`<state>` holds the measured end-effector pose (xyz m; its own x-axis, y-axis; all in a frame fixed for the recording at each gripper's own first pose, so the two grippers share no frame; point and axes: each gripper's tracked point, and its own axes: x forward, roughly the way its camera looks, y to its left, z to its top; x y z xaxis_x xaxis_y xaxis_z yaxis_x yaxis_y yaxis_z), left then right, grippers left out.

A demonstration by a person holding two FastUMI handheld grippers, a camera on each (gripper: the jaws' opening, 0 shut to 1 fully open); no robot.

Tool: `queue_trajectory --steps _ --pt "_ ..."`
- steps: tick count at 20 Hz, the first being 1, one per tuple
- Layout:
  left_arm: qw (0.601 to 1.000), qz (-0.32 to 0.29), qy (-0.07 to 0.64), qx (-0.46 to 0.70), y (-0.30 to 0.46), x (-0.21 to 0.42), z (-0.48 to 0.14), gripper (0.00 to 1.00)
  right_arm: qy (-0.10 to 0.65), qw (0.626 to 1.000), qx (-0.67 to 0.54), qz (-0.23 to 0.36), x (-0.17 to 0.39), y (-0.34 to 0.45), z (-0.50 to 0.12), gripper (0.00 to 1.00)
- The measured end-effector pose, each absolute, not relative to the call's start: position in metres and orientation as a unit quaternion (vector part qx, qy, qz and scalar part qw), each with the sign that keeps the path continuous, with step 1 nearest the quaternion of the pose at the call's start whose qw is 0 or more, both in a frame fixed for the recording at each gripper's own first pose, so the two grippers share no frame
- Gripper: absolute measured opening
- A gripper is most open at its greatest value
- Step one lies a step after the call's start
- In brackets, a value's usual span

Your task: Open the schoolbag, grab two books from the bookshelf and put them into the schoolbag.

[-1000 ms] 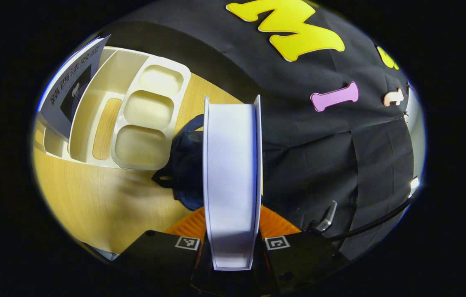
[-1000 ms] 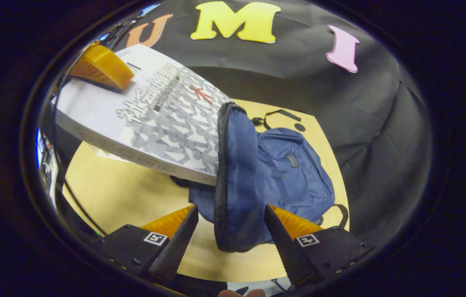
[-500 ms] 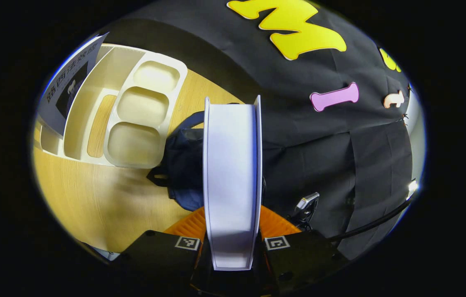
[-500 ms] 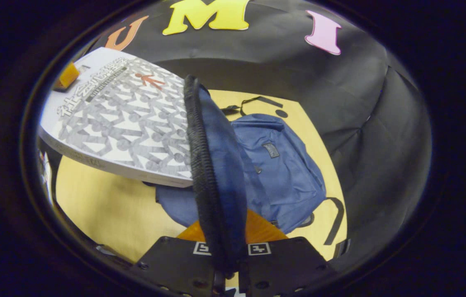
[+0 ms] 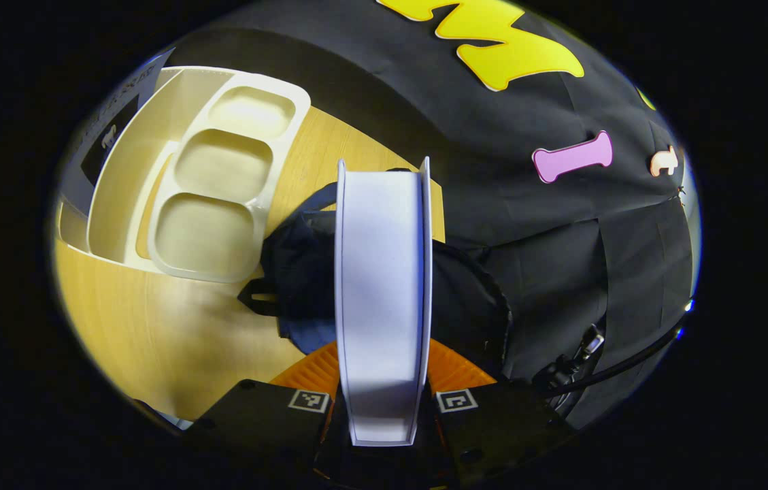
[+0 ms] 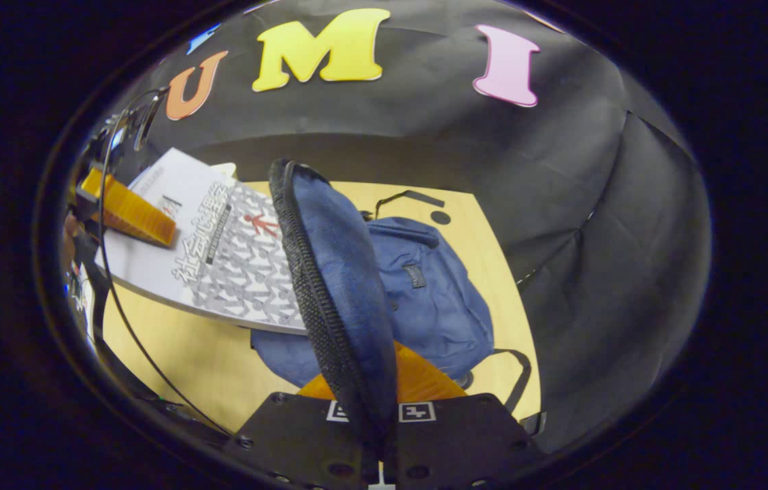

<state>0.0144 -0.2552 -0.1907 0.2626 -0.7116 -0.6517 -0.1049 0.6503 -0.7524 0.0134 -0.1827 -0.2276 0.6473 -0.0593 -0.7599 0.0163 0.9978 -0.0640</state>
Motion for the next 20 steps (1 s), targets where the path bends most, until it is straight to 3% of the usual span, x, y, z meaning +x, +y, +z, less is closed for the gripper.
queue_trajectory --steps 10,20 --pt "0.677 -0.247 0.555 -0.415 -0.328 0.010 -0.245 0.43 0.417 0.907 0.050 -0.042 0.033 -0.238 -0.209 0.00" --pt "0.620 -0.282 0.563 -0.468 -0.382 0.013 -0.302 0.45 0.415 0.908 0.042 -0.036 0.041 -0.246 -0.198 0.00"
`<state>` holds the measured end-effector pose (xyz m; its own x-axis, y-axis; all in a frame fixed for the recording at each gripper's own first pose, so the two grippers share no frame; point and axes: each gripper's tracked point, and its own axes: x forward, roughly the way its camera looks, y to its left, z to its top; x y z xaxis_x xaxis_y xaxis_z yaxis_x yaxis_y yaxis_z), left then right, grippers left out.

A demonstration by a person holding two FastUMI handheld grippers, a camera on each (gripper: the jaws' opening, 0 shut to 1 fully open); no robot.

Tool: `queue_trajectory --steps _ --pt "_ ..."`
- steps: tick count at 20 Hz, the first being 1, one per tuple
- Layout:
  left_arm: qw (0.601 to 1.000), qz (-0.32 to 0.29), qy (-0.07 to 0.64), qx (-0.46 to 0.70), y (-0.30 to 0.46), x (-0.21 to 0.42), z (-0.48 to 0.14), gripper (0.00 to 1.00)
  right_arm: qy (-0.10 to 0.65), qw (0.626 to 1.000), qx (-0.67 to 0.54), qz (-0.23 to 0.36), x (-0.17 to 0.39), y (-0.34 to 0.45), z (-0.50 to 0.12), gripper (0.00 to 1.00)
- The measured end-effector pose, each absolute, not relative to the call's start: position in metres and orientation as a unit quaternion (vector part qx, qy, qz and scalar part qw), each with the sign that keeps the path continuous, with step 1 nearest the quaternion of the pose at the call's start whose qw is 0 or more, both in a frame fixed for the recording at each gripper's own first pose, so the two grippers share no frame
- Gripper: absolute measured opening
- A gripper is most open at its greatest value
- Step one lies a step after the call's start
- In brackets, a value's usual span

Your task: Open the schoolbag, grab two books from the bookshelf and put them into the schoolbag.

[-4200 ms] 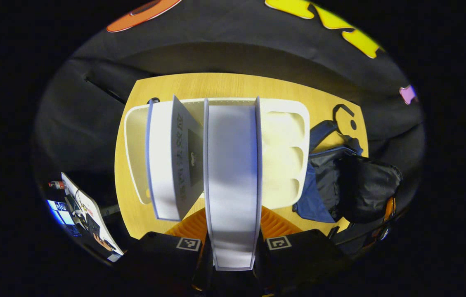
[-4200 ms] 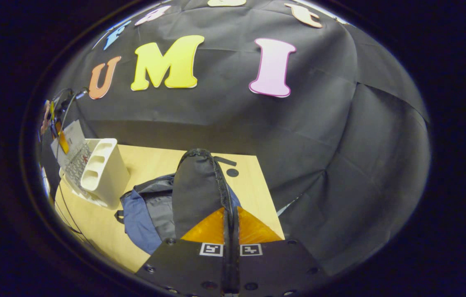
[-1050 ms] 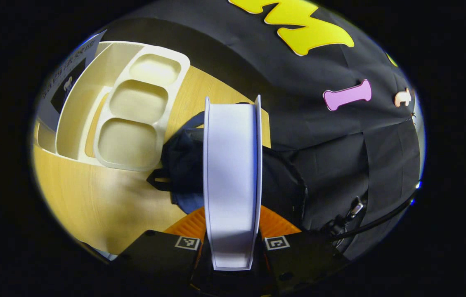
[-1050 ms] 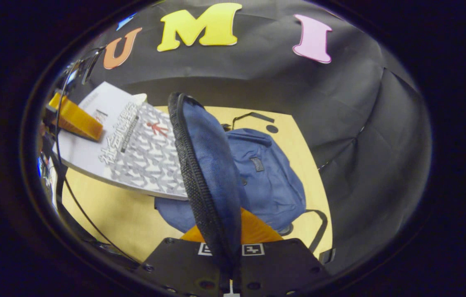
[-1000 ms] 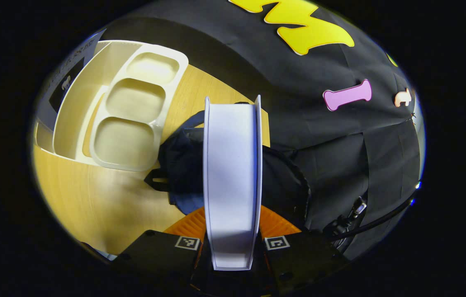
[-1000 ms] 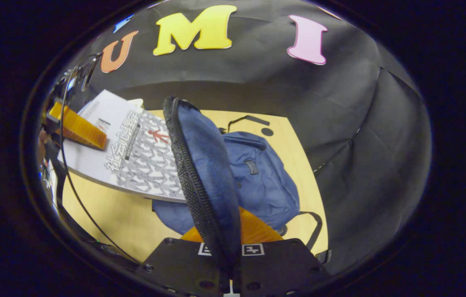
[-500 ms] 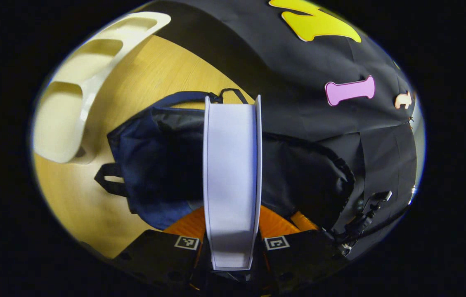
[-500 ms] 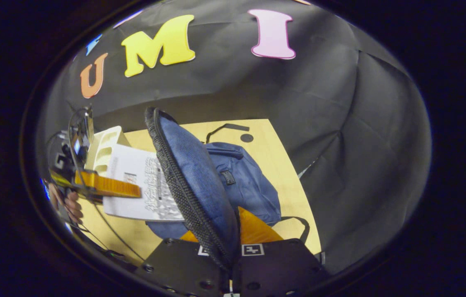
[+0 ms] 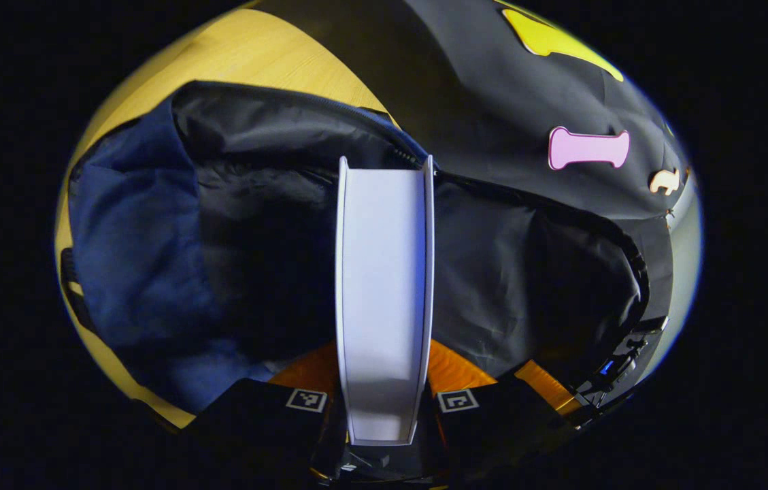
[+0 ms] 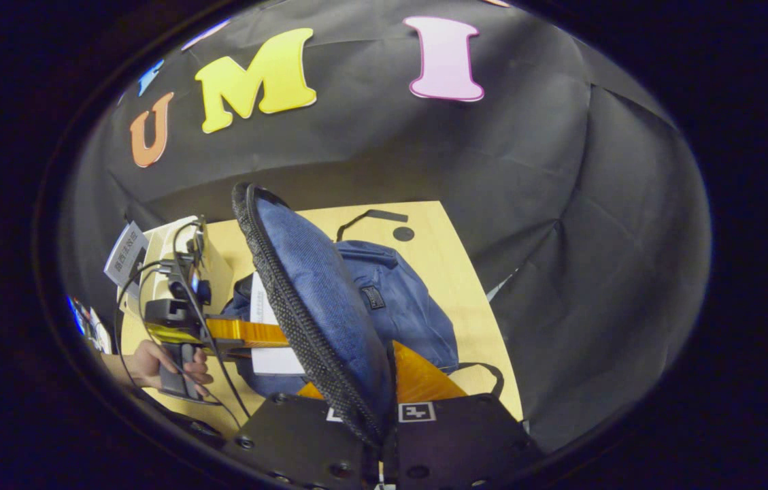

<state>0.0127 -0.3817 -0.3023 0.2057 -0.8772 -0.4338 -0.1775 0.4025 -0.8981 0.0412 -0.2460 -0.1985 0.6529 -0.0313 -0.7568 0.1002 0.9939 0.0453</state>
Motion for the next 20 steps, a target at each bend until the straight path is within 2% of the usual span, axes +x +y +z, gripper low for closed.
queue_trajectory --steps 2,3,4,7,8,11,15,17,20 --pt "0.603 -0.273 0.576 -0.480 -0.382 0.011 -0.313 0.49 0.417 0.907 0.044 -0.034 0.040 -0.245 -0.203 0.00" --pt "0.600 -0.267 0.584 -0.477 -0.384 0.009 -0.321 0.46 0.417 0.907 0.046 -0.035 0.041 -0.245 -0.204 0.00" --pt "0.601 -0.260 0.594 -0.468 -0.382 0.005 -0.329 0.58 0.417 0.907 0.047 -0.035 0.041 -0.244 -0.204 0.00" --pt "0.598 -0.234 0.644 -0.416 -0.373 -0.015 -0.348 0.83 0.418 0.906 0.047 -0.037 0.041 -0.243 -0.207 0.00" --pt "0.607 -0.229 0.652 -0.393 -0.367 -0.017 -0.347 0.88 0.418 0.907 0.044 -0.037 0.041 -0.244 -0.209 0.00" --pt "0.640 -0.212 0.677 -0.296 -0.340 -0.024 -0.341 0.94 0.416 0.908 0.039 -0.037 0.042 -0.240 -0.209 0.00" --pt "0.665 -0.196 0.694 -0.194 -0.299 -0.034 -0.314 0.94 0.414 0.909 0.037 -0.038 0.041 -0.236 -0.208 0.00" --pt "0.698 -0.200 0.673 -0.142 -0.278 -0.030 -0.292 0.94 0.411 0.910 0.030 -0.038 0.040 -0.233 -0.207 0.00" --pt "0.772 -0.195 0.604 -0.039 -0.229 -0.011 -0.257 0.94 0.408 0.912 0.011 -0.037 0.037 -0.225 -0.207 0.00"
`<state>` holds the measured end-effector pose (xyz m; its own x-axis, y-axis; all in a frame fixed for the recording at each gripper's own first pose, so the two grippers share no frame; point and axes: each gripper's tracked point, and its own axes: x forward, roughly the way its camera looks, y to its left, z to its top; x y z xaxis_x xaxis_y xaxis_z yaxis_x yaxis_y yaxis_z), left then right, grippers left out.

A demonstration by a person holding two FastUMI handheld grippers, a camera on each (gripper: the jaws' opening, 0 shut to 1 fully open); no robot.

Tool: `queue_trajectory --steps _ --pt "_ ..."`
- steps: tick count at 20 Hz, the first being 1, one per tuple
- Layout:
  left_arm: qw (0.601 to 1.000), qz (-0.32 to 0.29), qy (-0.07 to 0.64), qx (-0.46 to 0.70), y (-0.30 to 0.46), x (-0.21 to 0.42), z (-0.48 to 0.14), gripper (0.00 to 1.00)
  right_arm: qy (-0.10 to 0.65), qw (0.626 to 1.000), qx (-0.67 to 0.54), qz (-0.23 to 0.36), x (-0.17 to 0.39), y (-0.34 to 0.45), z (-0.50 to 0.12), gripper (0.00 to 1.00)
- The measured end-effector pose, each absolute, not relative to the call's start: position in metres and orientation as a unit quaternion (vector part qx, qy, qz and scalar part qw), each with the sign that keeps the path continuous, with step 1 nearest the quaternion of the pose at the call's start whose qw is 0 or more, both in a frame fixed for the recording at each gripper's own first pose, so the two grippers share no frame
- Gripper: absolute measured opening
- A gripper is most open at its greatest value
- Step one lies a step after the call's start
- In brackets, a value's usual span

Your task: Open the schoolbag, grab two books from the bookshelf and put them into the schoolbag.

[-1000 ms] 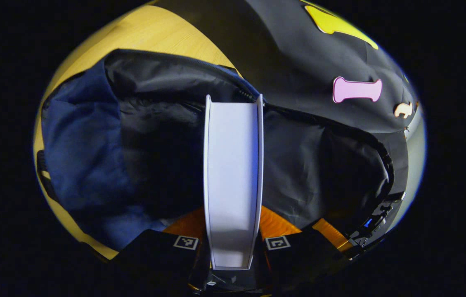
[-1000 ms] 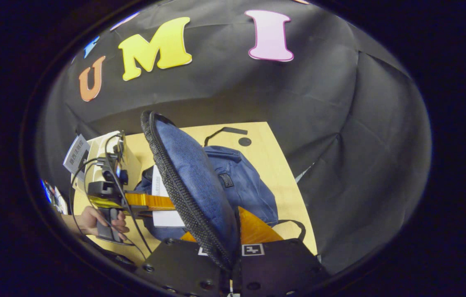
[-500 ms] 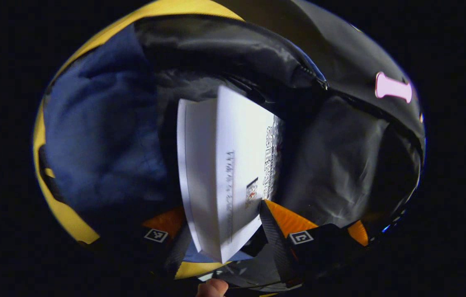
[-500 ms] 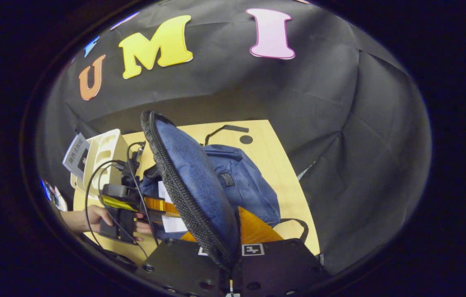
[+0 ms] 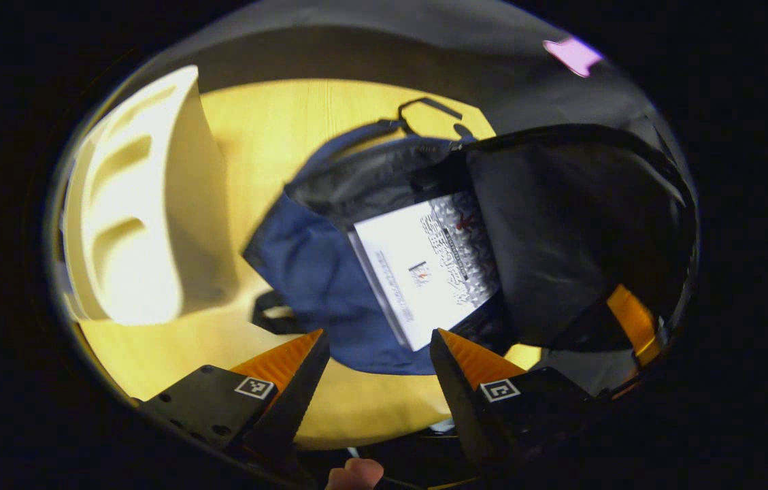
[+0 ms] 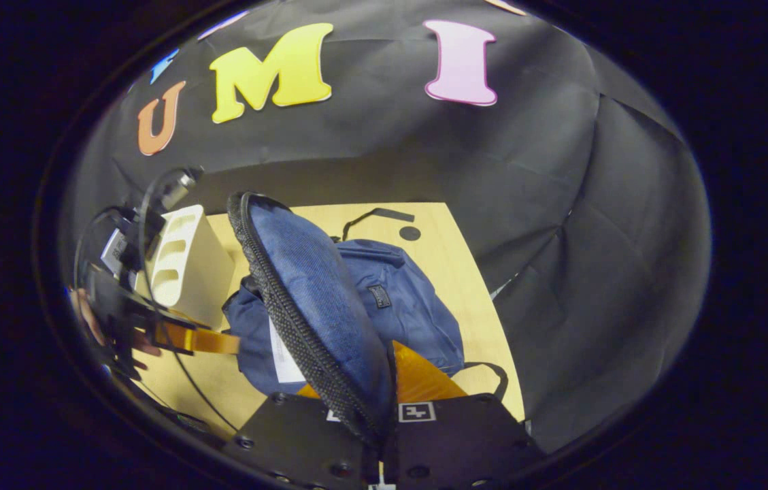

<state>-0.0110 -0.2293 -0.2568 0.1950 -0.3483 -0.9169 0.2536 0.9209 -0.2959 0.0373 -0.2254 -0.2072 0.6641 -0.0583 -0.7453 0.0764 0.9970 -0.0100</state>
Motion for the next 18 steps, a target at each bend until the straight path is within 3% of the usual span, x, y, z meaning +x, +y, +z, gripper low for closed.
queue_trajectory --steps 5,8,16,17,18 --pt "0.856 -0.143 0.496 0.021 -0.148 0.015 -0.184 0.94 0.408 0.912 -0.006 -0.038 0.033 -0.217 -0.208 0.00" --pt "0.887 -0.097 0.451 0.038 -0.088 0.022 -0.151 0.93 0.410 0.911 -0.015 -0.042 0.032 -0.215 -0.208 0.00" --pt "0.895 -0.008 0.443 -0.059 0.039 0.025 -0.104 0.93 0.417 0.907 -0.047 -0.041 0.030 -0.193 -0.209 0.00" --pt "0.891 -0.003 0.448 -0.072 0.052 0.032 -0.102 0.97 0.418 0.906 -0.048 -0.041 0.029 -0.190 -0.209 0.00" --pt "0.889 0.002 0.451 -0.077 0.064 0.039 -0.102 0.93 0.419 0.906 -0.049 -0.042 0.029 -0.189 -0.209 0.00"
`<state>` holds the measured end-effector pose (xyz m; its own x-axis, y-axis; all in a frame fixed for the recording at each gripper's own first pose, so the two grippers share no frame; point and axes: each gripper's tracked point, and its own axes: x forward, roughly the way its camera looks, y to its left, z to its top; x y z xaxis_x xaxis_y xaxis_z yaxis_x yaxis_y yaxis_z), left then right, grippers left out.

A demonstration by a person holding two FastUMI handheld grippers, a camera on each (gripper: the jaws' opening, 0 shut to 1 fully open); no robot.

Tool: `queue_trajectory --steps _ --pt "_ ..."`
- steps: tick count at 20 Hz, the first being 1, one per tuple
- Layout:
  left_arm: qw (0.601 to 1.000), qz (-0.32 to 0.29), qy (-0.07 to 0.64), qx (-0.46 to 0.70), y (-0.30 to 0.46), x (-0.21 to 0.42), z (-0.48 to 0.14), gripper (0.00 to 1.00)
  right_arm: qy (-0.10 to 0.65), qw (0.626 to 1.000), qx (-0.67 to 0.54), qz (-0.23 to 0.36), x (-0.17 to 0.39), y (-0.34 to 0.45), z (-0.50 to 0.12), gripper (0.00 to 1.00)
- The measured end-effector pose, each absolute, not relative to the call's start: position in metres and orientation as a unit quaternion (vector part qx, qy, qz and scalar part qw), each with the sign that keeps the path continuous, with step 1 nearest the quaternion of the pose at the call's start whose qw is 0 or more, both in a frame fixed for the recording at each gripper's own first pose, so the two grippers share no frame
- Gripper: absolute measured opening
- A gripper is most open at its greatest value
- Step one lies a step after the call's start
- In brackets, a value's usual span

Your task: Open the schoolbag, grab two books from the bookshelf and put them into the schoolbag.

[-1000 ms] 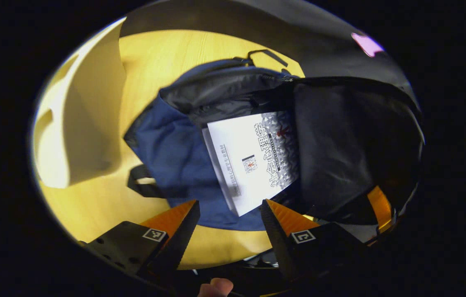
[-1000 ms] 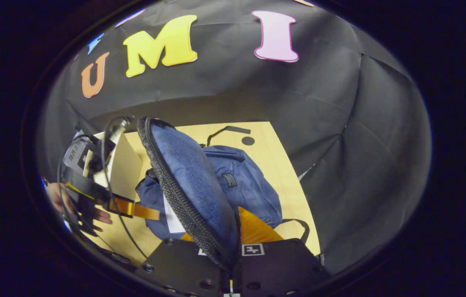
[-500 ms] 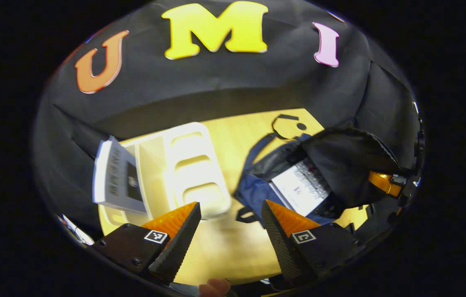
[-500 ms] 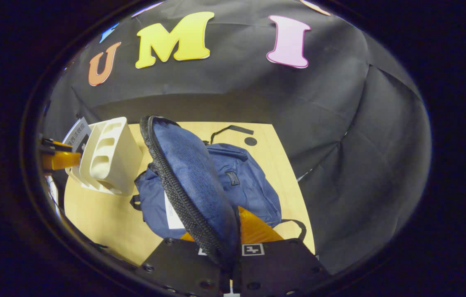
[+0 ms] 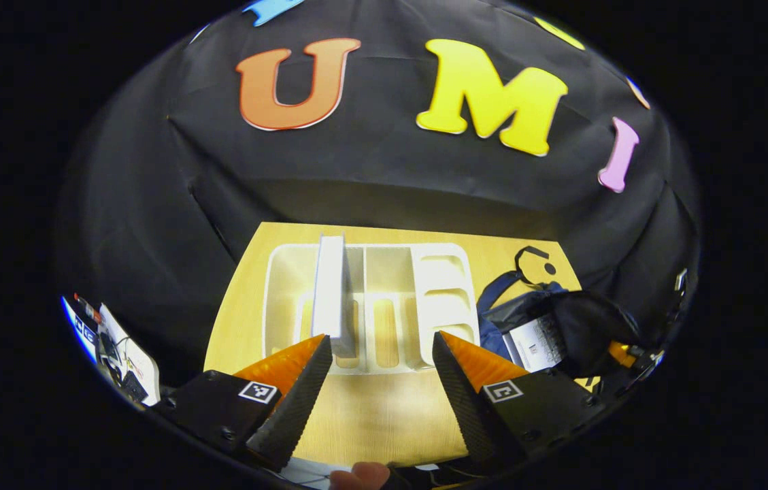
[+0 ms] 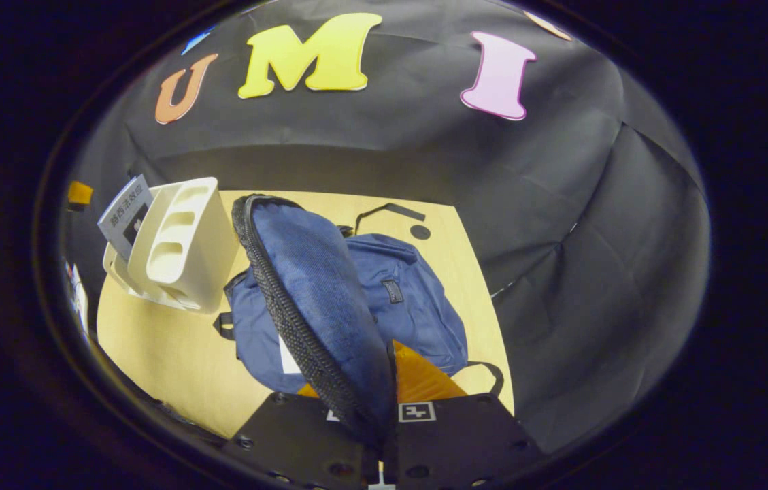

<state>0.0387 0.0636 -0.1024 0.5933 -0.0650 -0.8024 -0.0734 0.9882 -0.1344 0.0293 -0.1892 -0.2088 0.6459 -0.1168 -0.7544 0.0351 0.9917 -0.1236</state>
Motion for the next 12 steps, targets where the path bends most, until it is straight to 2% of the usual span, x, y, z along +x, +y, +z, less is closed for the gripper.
queue_trajectory --steps 5,12 --pt "0.853 -0.013 0.507 -0.119 0.088 0.064 -0.124 0.95 0.420 0.905 -0.043 -0.054 0.029 -0.191 -0.209 0.00" --pt "0.798 -0.038 0.591 -0.113 0.094 0.085 -0.169 0.95 0.423 0.903 -0.033 -0.062 0.024 -0.191 -0.211 0.00"
